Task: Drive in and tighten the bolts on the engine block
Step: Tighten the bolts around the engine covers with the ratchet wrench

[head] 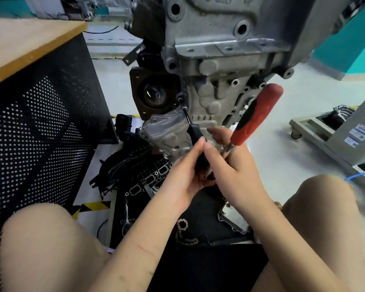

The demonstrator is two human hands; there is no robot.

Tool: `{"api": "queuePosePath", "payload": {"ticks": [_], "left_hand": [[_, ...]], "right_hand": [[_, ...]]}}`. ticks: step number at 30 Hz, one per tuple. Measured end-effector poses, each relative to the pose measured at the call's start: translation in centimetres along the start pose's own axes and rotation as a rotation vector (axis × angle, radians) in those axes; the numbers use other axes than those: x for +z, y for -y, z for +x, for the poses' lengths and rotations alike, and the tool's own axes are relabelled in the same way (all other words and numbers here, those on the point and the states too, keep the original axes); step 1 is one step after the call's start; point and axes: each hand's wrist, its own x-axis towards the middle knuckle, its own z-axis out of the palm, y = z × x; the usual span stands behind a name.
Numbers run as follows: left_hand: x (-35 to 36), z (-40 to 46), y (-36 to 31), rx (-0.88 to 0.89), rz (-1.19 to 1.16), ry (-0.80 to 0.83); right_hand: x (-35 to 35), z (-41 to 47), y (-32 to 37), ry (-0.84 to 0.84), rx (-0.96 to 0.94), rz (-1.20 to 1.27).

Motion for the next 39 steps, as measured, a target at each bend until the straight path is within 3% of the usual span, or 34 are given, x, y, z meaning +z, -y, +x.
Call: {"api": "queuePosePath", "payload": {"ticks": [3, 7, 15, 18, 21, 24, 29, 33, 39], "left_hand": [[0.3, -0.4, 0.0, 0.019, -0.013, 0.045], [0.4, -0.5, 0.7, 0.079, -0.132, 0.048], [0.3, -0.1, 0.4, 0.031, -0.133, 0.014], [0.1, 0.2, 0.2, 0.032, -0.08, 0.015], [0.5, 0.1, 0.2, 0.074, -0.01, -0.047], [0.8, 0.1, 0.6, 0.149, 0.037, -0.14], [1.4, 0.6, 1.1, 0.238, 0.055, -0.243], [1.7, 1.0, 1.4, 0.227, 0.025, -0.173], [1.6, 1.6, 1.2, 0.135, -0.096, -0.14]], "right_hand": [[1.3, 0.1, 1.0, -0.072, -0.049, 0.215], [2.3, 0.3, 1.3, -0.037, -0.174, 0.201], [1.6, 0.9, 1.2, -0.314, 0.289, 1.144], [1.0, 1.3, 1.0, -0.375, 0.441, 1.34], [1.0, 1.5, 0.9, -0.401, 0.474, 1.303], [1.1, 1.6, 1.1, -0.391, 0.339, 1.079], [1.3, 1.9, 1.8, -0.175, 0.004, 0.616], [1.4, 1.9, 1.9, -0.052, -0.135, 0.278], [0.7, 2.3, 1.9, -0.228, 0.153, 0.987]]}}
